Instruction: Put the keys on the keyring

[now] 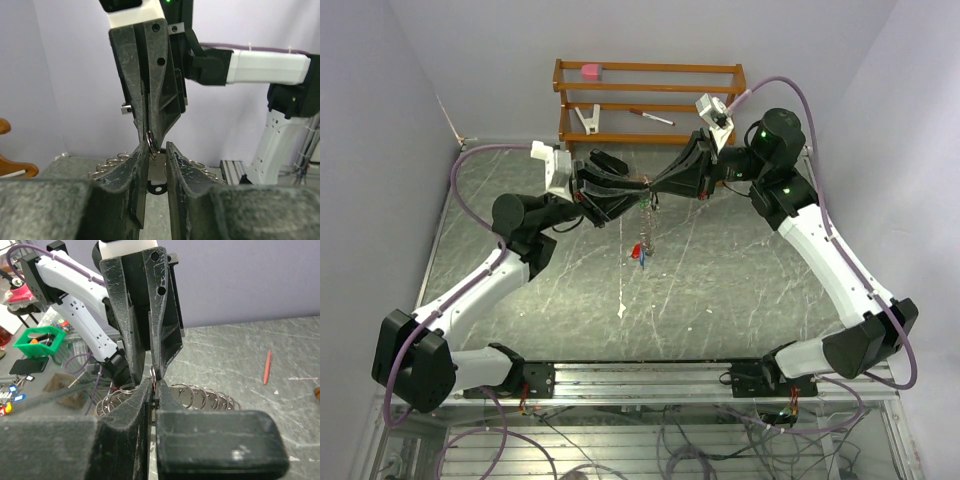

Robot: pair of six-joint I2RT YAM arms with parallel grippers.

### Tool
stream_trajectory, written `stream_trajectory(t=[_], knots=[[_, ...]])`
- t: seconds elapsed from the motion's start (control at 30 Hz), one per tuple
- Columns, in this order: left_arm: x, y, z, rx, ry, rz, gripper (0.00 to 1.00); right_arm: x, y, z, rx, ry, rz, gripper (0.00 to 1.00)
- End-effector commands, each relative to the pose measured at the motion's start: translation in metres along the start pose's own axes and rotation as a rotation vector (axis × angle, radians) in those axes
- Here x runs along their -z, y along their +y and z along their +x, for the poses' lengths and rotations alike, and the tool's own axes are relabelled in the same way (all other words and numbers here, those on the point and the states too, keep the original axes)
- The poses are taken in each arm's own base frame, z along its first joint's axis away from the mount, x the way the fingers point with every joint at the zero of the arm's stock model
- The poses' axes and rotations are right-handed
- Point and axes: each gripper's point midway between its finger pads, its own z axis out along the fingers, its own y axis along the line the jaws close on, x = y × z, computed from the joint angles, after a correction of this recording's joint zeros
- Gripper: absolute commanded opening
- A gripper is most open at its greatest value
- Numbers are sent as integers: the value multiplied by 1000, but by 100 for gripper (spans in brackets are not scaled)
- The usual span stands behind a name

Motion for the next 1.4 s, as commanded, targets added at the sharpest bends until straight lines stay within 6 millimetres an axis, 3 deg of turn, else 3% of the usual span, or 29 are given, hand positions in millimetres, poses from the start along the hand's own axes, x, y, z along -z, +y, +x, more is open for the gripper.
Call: stream_trajectory(t=[0.0,0.13,0.23,0.37,0.5,0.63,0.83,1.07,1.37], knots=[[-4,-20,-2,3,82,137,33,9,3,2,38,64,74,0],[2,-28,0,20,191,236,50,15,-2,8,40,121,137,0],[12,-22,7,45,318,255,60,18,-5,16,39,164,188,0],[26,-5,13,-96,481,235,62,16,-4,37,14,274,246,0],[43,6,31,-82,659,207,63,4,3,46,16,349,271,0],[67,9,57,-41,823,235,61,-6,8,54,23,402,291,0],[89,7,69,-64,940,299,59,-10,11,56,39,432,326,0],[91,-5,58,-83,935,341,58,-13,9,66,37,482,352,0],[63,-10,38,-103,789,302,57,-23,10,69,37,467,338,0]])
